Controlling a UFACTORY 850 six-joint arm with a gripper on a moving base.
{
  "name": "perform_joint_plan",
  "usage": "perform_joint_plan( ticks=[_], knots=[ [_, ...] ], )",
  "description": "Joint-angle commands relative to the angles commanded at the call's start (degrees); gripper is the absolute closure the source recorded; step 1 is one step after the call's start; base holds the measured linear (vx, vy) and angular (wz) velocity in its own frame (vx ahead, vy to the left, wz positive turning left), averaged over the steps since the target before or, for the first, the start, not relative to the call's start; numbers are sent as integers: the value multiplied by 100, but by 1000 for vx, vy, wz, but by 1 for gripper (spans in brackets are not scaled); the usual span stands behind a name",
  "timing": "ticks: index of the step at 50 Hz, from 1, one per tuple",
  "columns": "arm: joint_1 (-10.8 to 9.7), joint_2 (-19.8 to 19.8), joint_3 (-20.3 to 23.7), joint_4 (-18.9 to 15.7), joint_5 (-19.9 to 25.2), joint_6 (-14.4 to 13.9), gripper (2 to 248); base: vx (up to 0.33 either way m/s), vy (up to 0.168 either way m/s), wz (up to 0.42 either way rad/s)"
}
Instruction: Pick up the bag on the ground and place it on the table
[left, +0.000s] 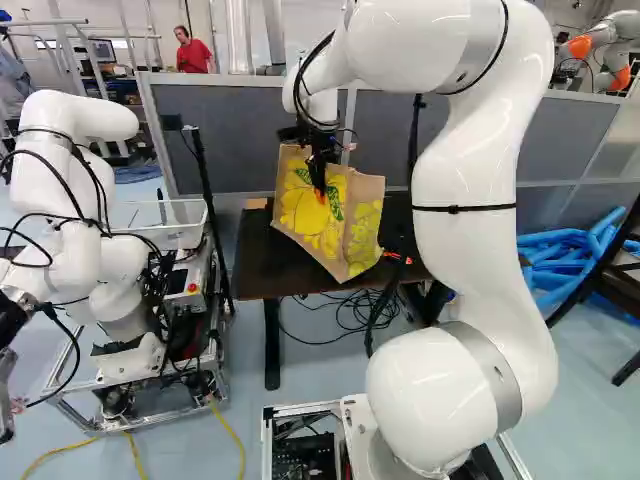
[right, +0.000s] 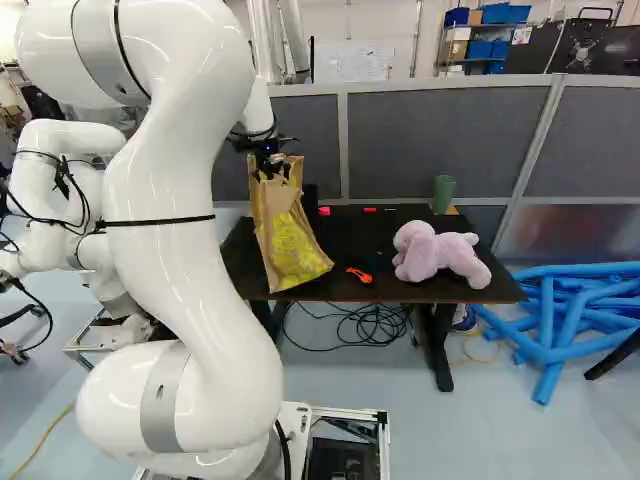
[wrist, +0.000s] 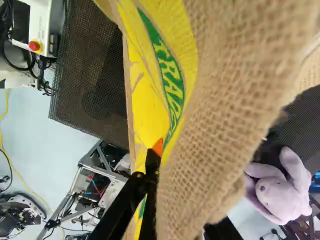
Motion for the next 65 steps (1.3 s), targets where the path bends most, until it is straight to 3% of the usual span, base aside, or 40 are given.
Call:
perform_joint_plan(
  ticks=[6,7,11,12,16,17,22,23,27,28,32,33,37,38,65],
  knots=[
    [0,0,0,0,0,0,228,0,0,0],
    [0,0,0,0,0,0,210,0,0,0],
    [0,0,0,0,0,0,210,0,0,0],
    [0,0,0,0,0,0,176,0,0,0],
    [0,0,0,0,0,0,176,0,0,0],
    [0,0,0,0,0,0,141,0,0,0],
    [0,0,0,0,0,0,141,0,0,0],
    [0,0,0,0,0,0,107,0,0,0],
    [0,0,0,0,0,0,107,0,0,0],
    [0,0,0,0,0,0,71,0,0,0],
    [0,0,0,0,0,0,71,0,0,0],
    [0,0,0,0,0,0,35,0,0,0],
    [0,0,0,0,0,0,35,0,0,0],
    [0,0,0,0,0,0,4,0,0,0],
    [0,95,15,0,0,0,3,0,0,0]
  ],
)
